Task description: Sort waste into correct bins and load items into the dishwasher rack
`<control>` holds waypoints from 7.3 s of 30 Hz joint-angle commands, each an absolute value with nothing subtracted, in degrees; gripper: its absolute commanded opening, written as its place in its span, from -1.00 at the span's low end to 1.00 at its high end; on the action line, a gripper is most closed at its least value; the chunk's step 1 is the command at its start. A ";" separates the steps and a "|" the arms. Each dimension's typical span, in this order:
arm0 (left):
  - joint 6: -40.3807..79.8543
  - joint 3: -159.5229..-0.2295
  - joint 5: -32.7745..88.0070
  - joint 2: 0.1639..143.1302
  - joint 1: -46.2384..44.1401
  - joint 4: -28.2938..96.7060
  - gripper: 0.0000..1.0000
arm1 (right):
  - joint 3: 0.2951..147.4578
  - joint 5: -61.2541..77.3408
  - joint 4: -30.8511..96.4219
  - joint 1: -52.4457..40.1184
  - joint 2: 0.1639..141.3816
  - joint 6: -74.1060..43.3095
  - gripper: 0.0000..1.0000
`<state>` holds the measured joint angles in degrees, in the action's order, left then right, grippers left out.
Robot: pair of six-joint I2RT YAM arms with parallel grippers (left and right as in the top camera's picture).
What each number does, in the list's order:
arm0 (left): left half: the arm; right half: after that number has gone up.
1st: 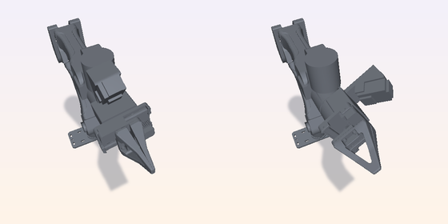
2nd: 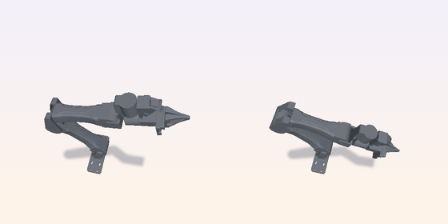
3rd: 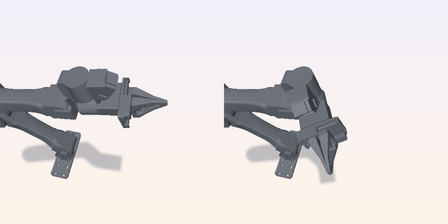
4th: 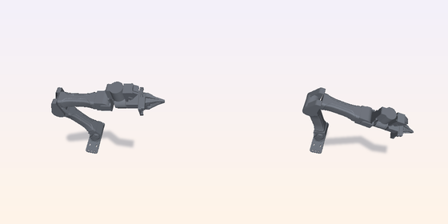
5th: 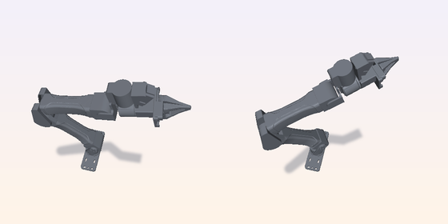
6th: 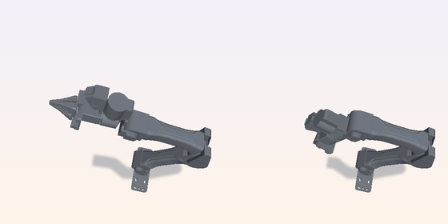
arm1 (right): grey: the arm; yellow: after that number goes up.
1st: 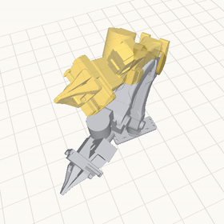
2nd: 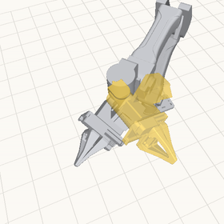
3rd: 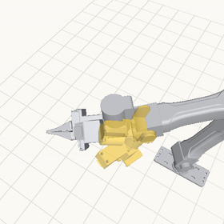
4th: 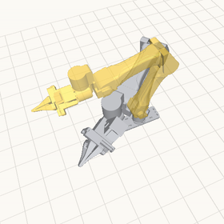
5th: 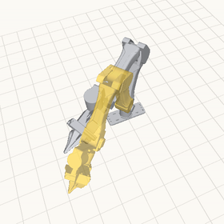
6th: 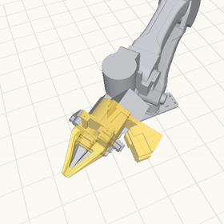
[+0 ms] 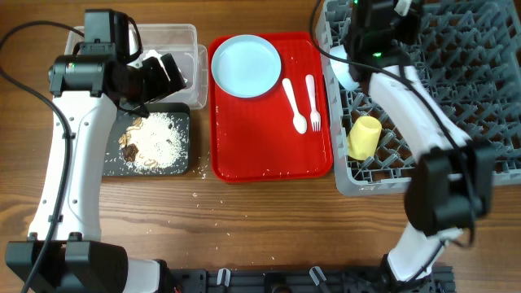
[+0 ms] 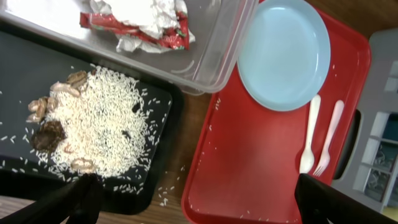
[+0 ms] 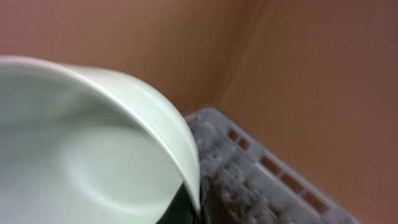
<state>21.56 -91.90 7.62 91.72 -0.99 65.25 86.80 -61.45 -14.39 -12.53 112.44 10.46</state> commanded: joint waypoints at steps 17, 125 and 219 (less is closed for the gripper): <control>21.06 -91.72 8.29 91.74 -0.62 65.19 1.00 | 87.15 -60.16 -38.63 -11.07 134.58 38.02 -0.52; 21.06 -91.72 8.29 91.74 -0.62 65.19 0.99 | 85.60 5.45 44.91 -24.38 124.95 -18.46 -0.39; 21.06 -91.72 8.29 91.74 -0.62 65.19 1.00 | 79.22 12.62 55.07 -25.32 109.36 -3.57 -0.91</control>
<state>21.56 -91.81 8.03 91.72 -0.99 65.34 75.35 11.60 52.21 -24.99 113.01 -3.79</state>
